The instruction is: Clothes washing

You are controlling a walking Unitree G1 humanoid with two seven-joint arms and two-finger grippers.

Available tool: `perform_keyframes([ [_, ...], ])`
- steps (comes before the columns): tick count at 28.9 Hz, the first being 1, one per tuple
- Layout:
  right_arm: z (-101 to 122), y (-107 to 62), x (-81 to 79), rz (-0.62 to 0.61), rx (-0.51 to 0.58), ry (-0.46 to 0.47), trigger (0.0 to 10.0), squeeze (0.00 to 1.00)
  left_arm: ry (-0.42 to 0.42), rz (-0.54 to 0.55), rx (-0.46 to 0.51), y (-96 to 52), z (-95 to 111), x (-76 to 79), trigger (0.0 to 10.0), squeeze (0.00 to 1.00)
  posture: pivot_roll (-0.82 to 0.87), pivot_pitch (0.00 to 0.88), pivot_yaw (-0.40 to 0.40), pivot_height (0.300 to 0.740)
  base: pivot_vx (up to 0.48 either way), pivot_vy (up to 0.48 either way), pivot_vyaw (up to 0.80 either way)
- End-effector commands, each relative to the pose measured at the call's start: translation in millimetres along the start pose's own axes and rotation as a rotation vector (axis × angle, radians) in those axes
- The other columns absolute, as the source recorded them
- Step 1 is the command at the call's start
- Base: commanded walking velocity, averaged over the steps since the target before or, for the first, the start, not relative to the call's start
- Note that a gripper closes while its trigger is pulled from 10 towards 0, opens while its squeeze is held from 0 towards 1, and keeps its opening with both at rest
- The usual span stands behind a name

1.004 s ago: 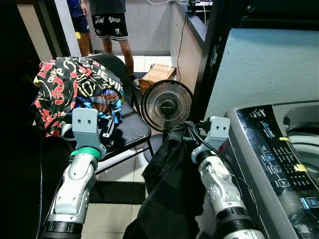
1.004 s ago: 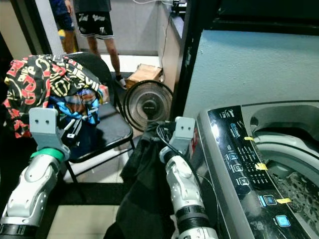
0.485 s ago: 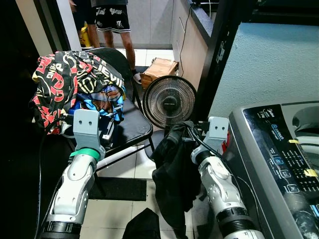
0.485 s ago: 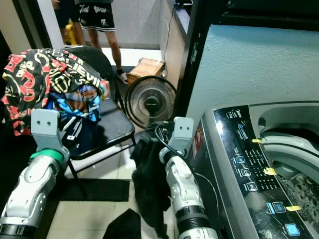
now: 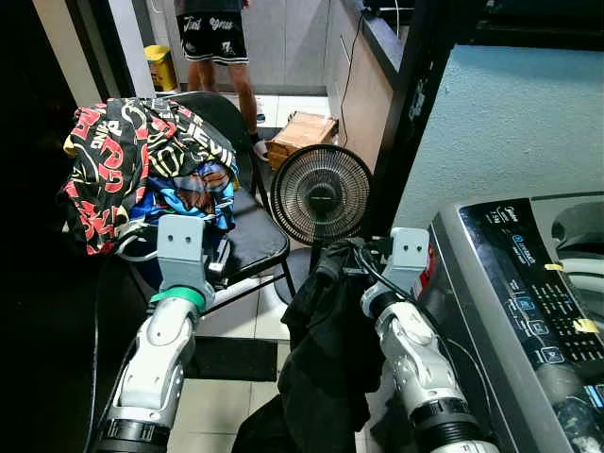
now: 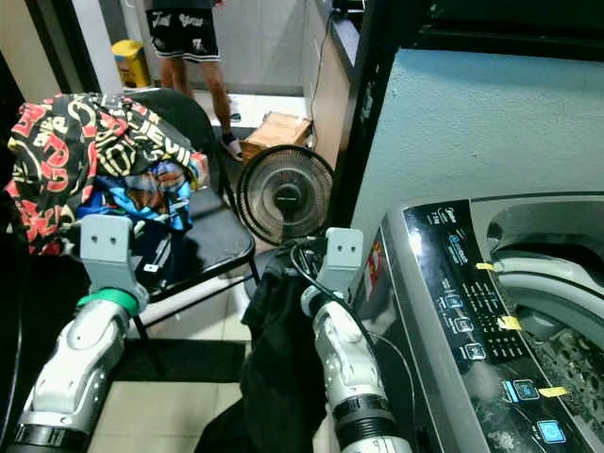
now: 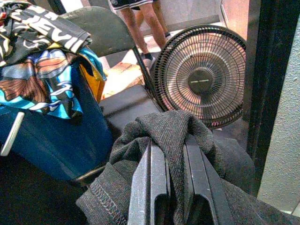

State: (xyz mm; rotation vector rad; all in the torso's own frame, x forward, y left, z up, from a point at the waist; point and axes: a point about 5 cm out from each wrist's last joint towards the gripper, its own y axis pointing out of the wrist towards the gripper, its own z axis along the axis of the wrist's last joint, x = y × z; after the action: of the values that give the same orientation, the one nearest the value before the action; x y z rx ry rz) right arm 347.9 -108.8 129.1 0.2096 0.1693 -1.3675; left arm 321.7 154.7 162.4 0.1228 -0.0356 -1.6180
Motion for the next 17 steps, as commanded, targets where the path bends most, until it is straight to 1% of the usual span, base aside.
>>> perform_keyframes([
  [1,3.5,0.8,-2.3,0.009,0.02,-0.009,10.0,0.0,0.02,0.007,-0.026,-1.4,-6.6,-2.2,10.0,0.0,0.12,0.0,0.043,0.74,0.0,0.0,0.0],
  [8,0.4,-0.3,-3.5,0.007,0.014,-0.005,10.0,0.0,0.027,0.017,-0.041,-1.9,-9.1,-4.4,10.0,0.0,0.12,0.0,0.046,0.74,0.0,0.0,0.0],
  [17,0.0,0.8,-7.5,0.01,0.013,0.003,10.0,0.0,0.033,0.013,-0.048,-2.7,-10.5,-1.8,10.0,0.0,0.14,0.0,0.05,0.74,0.0,0.0,0.0],
])
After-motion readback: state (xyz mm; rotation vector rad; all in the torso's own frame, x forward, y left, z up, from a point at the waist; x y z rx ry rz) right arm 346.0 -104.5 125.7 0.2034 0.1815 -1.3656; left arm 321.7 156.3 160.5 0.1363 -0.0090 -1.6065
